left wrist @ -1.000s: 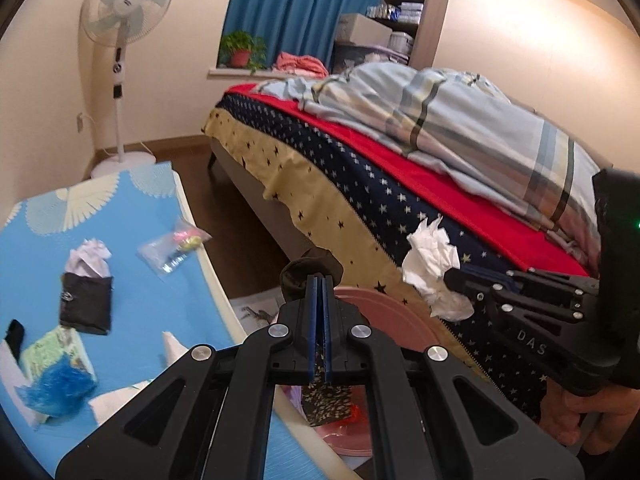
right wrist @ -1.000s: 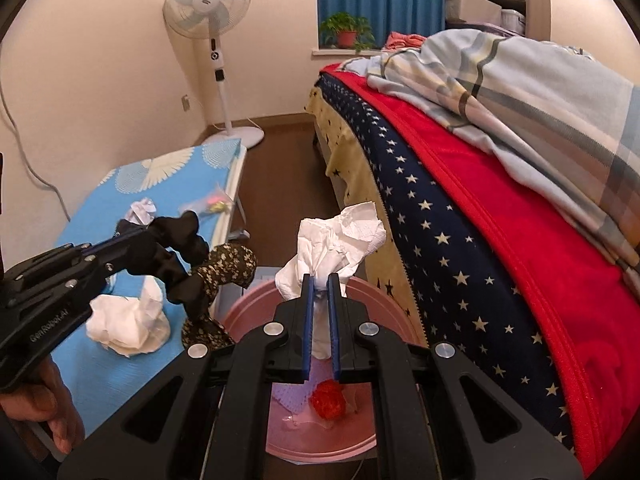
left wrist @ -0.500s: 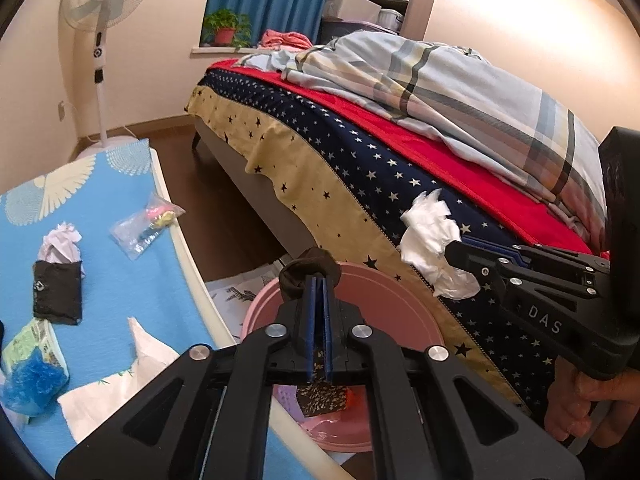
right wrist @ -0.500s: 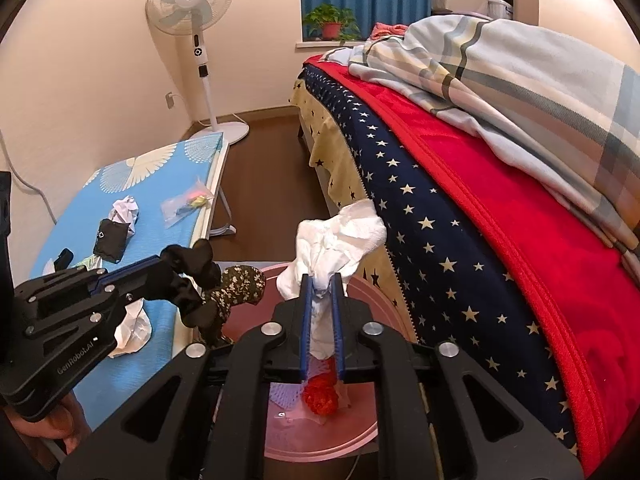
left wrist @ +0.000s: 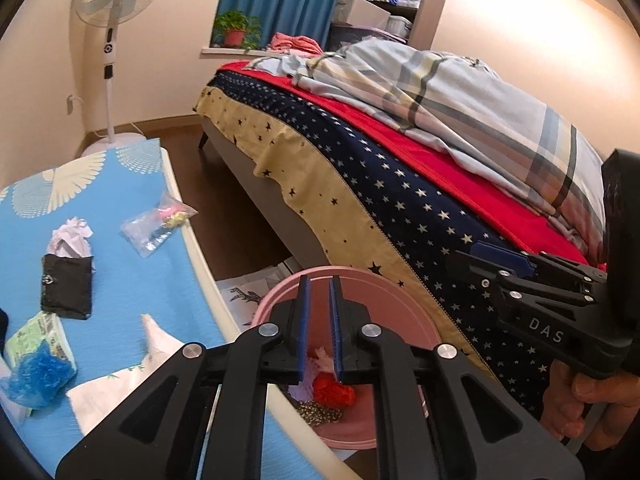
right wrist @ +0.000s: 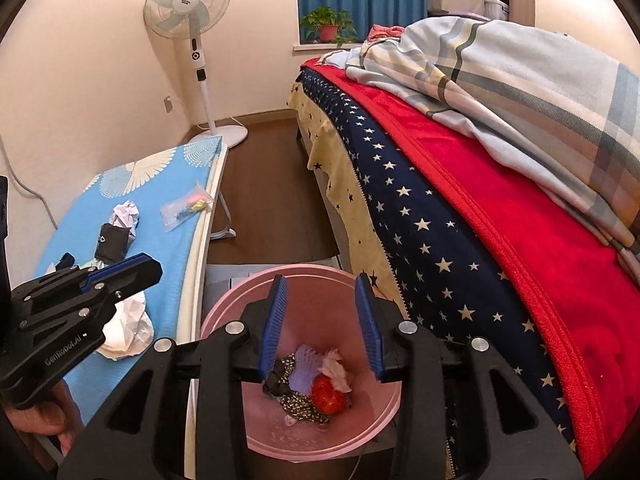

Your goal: Collect trash

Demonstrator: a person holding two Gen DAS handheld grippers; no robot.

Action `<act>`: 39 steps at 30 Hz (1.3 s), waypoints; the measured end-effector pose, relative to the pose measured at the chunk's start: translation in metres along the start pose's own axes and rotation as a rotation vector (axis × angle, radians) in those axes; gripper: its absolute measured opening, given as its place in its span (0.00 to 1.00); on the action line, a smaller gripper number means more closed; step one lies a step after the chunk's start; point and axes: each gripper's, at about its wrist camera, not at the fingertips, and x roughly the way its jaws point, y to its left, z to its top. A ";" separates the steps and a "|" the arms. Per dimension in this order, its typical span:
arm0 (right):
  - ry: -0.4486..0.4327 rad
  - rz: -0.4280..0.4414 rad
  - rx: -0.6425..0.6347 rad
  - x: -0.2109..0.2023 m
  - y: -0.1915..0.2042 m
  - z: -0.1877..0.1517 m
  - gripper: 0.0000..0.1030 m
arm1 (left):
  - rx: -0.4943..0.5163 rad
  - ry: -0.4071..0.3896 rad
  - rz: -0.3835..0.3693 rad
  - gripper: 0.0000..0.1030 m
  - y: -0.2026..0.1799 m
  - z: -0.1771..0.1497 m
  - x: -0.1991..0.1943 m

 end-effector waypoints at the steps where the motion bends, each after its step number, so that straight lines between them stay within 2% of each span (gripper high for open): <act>1: -0.003 0.005 -0.003 -0.001 0.001 0.001 0.35 | -0.004 -0.005 0.003 0.09 0.002 0.001 -0.002; 12: -0.089 0.133 -0.111 -0.019 0.047 0.019 0.35 | -0.043 -0.081 0.075 0.09 0.043 0.007 -0.050; 22: -0.133 0.276 -0.160 -0.017 0.083 0.065 0.35 | -0.152 -0.151 0.215 0.09 0.112 0.003 -0.103; 30: -0.107 0.340 -0.191 0.031 0.106 0.093 0.34 | -0.236 -0.180 0.357 0.09 0.164 -0.014 -0.137; 39: -0.063 0.369 -0.238 0.114 0.129 0.096 0.34 | -0.313 -0.131 0.483 0.09 0.206 -0.040 -0.134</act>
